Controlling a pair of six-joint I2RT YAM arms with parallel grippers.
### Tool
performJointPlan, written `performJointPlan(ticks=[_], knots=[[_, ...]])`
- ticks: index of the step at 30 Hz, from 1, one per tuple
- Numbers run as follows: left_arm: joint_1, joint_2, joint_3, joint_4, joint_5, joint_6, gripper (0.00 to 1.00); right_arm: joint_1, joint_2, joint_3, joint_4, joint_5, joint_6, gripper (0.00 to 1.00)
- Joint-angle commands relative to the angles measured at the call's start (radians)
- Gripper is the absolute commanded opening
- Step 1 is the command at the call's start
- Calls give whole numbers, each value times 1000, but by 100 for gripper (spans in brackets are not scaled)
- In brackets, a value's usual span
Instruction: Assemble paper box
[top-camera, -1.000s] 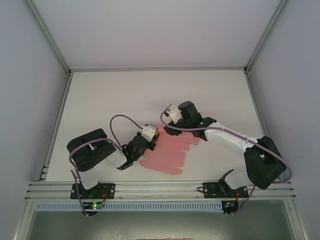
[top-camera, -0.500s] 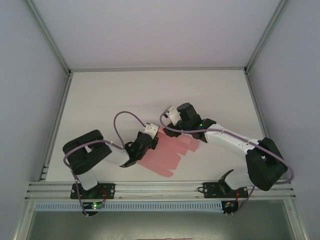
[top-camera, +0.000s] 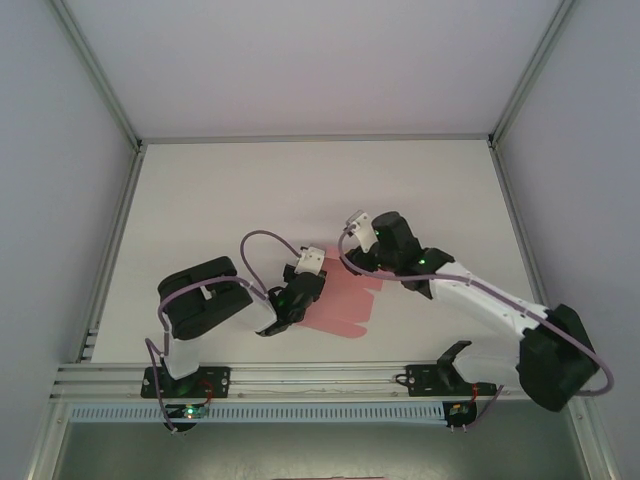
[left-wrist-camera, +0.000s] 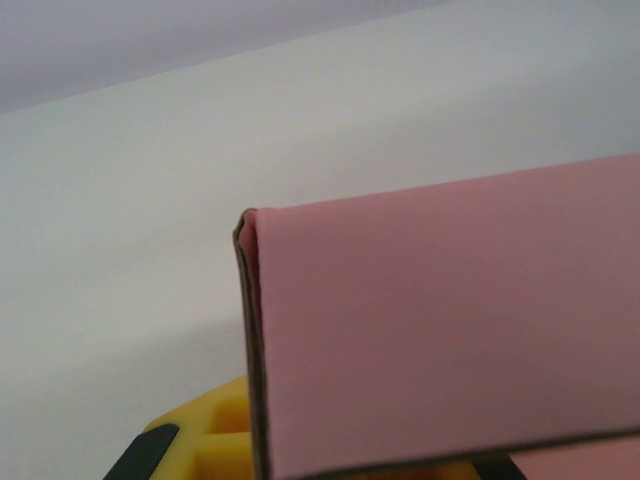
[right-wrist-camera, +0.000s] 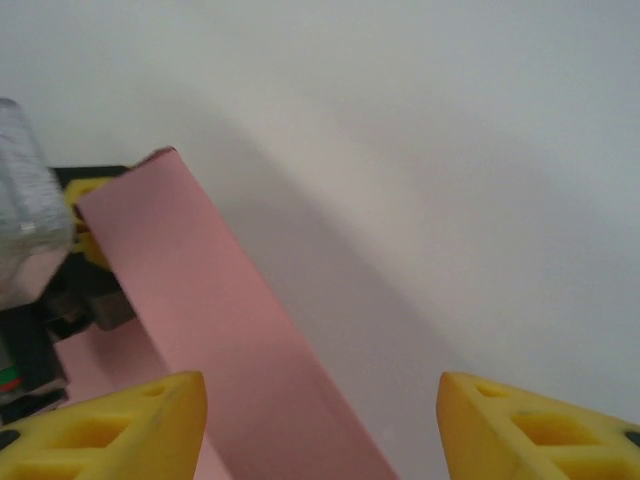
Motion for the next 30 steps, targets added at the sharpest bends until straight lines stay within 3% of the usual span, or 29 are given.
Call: performJointPlan(ticks=[1,4,10,16,23,25,29,30], knots=[[5,83,-97,-95,4,9,0,8,-86,-29,-8,-60,-107,63],[0,38,-97,-125,8,29,0,29,-145,-88,15,-79,-250,63],[-4,-93,-46,-273,78,36,0,160,-159,-192,162,55,-534,63],[-5,-271,24,-532,142,-9,0,246,-45,-173,222,359,-686,58],[-4,-331,57,-657,172,-26,0,308,73,-208,460,563,-817,41],[-5,-322,64,-673,170,-39,0,314,91,-215,498,573,-829,32],[-4,-313,80,-708,146,-108,0,324,122,-219,548,598,-845,2],[-4,-312,86,-722,143,-118,5,328,132,-215,547,606,-843,0]])
